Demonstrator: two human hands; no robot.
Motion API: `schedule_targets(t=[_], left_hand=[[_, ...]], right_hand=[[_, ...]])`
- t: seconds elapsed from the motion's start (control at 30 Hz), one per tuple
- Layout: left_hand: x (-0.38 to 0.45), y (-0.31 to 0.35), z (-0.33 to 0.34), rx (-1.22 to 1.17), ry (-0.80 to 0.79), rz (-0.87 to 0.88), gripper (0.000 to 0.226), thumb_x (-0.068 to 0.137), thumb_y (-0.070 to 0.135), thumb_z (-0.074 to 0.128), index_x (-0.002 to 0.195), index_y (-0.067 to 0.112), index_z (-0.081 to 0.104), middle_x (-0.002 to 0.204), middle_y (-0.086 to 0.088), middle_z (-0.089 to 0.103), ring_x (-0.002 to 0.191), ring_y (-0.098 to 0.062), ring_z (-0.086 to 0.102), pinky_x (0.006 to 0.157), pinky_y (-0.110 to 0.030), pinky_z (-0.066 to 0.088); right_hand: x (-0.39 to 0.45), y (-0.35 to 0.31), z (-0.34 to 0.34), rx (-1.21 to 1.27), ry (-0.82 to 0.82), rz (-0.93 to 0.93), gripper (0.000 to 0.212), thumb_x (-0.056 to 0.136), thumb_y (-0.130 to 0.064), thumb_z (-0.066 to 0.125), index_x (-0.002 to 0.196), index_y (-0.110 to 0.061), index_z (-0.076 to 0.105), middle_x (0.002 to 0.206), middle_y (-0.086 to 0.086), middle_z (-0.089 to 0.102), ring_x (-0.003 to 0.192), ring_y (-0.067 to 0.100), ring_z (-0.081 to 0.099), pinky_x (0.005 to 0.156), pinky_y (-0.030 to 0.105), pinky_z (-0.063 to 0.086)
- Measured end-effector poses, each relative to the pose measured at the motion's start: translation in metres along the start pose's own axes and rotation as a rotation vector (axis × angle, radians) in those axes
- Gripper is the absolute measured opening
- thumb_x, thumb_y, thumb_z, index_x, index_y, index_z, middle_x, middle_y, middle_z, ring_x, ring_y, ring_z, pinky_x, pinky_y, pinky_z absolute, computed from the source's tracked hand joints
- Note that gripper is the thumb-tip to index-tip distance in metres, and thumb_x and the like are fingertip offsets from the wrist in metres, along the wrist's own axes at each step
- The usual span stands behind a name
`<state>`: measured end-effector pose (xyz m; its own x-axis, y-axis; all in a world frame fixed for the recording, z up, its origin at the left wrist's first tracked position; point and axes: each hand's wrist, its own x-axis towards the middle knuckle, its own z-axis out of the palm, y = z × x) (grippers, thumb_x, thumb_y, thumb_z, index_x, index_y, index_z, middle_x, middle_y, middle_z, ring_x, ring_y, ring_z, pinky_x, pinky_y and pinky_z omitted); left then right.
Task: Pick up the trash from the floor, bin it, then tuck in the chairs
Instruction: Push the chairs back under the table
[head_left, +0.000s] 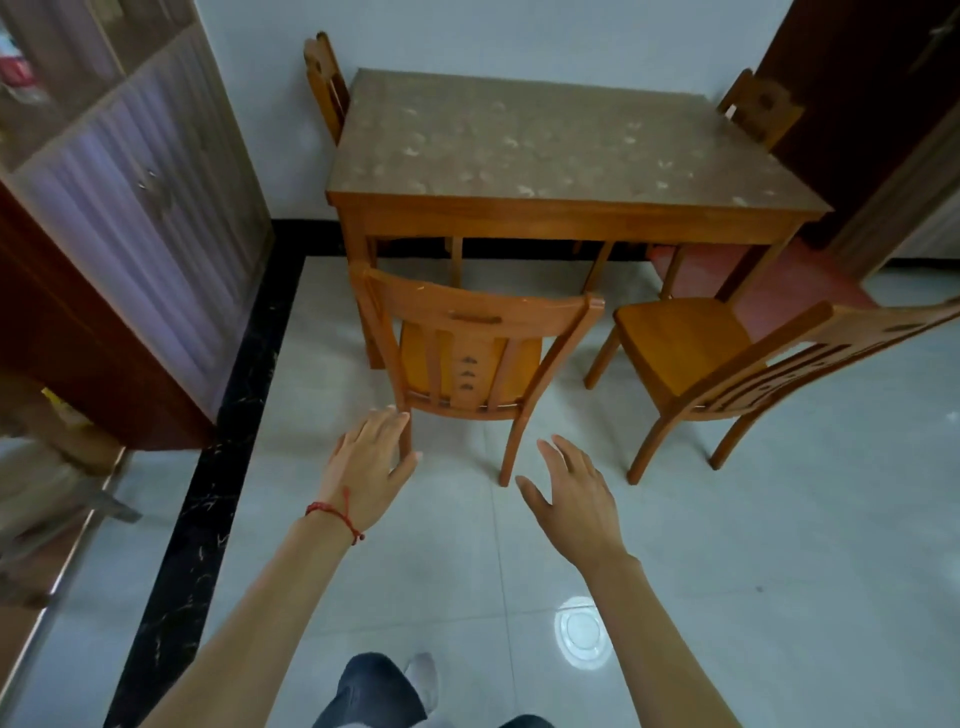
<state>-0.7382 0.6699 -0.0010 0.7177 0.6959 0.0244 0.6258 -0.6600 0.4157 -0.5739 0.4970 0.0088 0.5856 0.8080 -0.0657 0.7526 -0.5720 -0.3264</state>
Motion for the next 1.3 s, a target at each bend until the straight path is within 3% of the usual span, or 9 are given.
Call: schedule_targets(t=[0.33, 0.47, 0.67, 0.73, 0.83, 0.9, 1.0, 1.13, 1.3], left_hand=[[0.097, -0.004, 0.003, -0.131, -0.009, -0.053, 0.05, 0.09, 0.029, 0.053, 0.133, 0.005, 0.042, 0.143, -0.015, 0.039, 0.134, -0.03, 0.031, 0.11, -0.039, 0.024], [0.133, 0.004, 0.005, -0.331, 0.029, -0.17, 0.048, 0.092, 0.027, 0.05, 0.134, 0.007, 0.042, 0.141, -0.012, 0.041, 0.132, -0.026, 0.033, 0.108, -0.032, 0.023], [0.182, 0.016, 0.001, -0.629, 0.117, -0.407, 0.035, 0.093, 0.028, 0.048, 0.122, 0.009, 0.053, 0.118, -0.008, 0.057, 0.114, -0.025, 0.05, 0.094, -0.03, 0.035], [0.198, 0.018, 0.001, -0.814, 0.141, -0.525, 0.025, 0.093, 0.026, 0.049, 0.11, 0.01, 0.059, 0.104, -0.004, 0.055, 0.107, -0.025, 0.054, 0.094, -0.035, 0.042], [0.22, 0.017, 0.002, -1.168, 0.168, -0.791, 0.033, 0.091, 0.022, 0.054, 0.116, 0.001, 0.055, 0.105, -0.011, 0.056, 0.106, -0.027, 0.056, 0.093, -0.037, 0.046], [0.235, 0.014, 0.003, -1.28, 0.175, -0.897, 0.034, 0.09, 0.02, 0.055, 0.117, -0.001, 0.054, 0.103, -0.014, 0.057, 0.101, -0.026, 0.056, 0.091, -0.035, 0.046], [0.253, 0.007, 0.003, -1.277, 0.158, -0.911, 0.02, 0.088, 0.02, 0.058, 0.101, 0.005, 0.057, 0.094, -0.011, 0.059, 0.096, -0.023, 0.058, 0.087, -0.033, 0.048], [0.266, 0.001, 0.003, -1.183, 0.155, -0.865, 0.012, 0.085, 0.019, 0.063, 0.079, 0.009, 0.058, 0.073, -0.005, 0.059, 0.078, -0.02, 0.06, 0.083, -0.034, 0.051], [0.277, -0.006, 0.01, -1.107, 0.126, -0.817, 0.014, 0.082, 0.018, 0.066, 0.076, 0.007, 0.061, 0.087, -0.014, 0.065, 0.085, -0.024, 0.064, 0.075, -0.03, 0.053]], right_hand=[[0.094, -0.006, -0.009, 0.126, 0.064, 0.118, 0.049, 0.094, -0.043, 0.041, 0.135, -0.016, 0.039, 0.141, 0.003, 0.045, 0.129, 0.02, 0.041, 0.103, 0.034, 0.037], [0.137, 0.001, -0.013, 0.395, 0.063, 0.257, 0.044, 0.093, -0.043, 0.045, 0.128, -0.017, 0.047, 0.123, 0.004, 0.056, 0.111, 0.018, 0.052, 0.087, 0.032, 0.042], [0.194, 0.006, -0.018, 0.785, 0.076, 0.424, 0.047, 0.092, -0.038, 0.048, 0.13, -0.011, 0.05, 0.115, 0.003, 0.063, 0.109, 0.019, 0.057, 0.086, 0.022, 0.039], [0.211, 0.005, -0.017, 0.89, 0.065, 0.471, 0.04, 0.093, -0.035, 0.048, 0.118, -0.006, 0.058, 0.108, 0.01, 0.068, 0.104, 0.024, 0.061, 0.088, 0.028, 0.046], [0.228, 0.0, -0.02, 1.069, 0.094, 0.575, 0.036, 0.091, -0.031, 0.05, 0.086, 0.003, 0.062, 0.093, 0.031, 0.064, 0.092, 0.043, 0.061, 0.088, 0.054, 0.05], [0.237, -0.004, -0.024, 1.132, 0.111, 0.656, 0.03, 0.091, -0.028, 0.053, 0.071, -0.008, 0.063, 0.085, 0.025, 0.067, 0.088, 0.039, 0.064, 0.087, 0.049, 0.052], [0.252, -0.011, -0.026, 1.16, 0.115, 0.68, 0.03, 0.091, -0.028, 0.054, 0.063, -0.019, 0.059, 0.068, 0.003, 0.065, 0.077, 0.023, 0.065, 0.085, 0.039, 0.054], [0.27, -0.02, -0.018, 1.126, 0.128, 0.722, 0.035, 0.087, -0.031, 0.059, 0.055, -0.015, 0.06, 0.061, 0.005, 0.065, 0.074, 0.028, 0.066, 0.086, 0.048, 0.053], [0.281, -0.023, -0.004, 1.048, 0.197, 0.751, 0.029, 0.087, -0.029, 0.059, 0.061, -0.016, 0.063, 0.068, 0.007, 0.069, 0.075, 0.028, 0.067, 0.083, 0.049, 0.054]])
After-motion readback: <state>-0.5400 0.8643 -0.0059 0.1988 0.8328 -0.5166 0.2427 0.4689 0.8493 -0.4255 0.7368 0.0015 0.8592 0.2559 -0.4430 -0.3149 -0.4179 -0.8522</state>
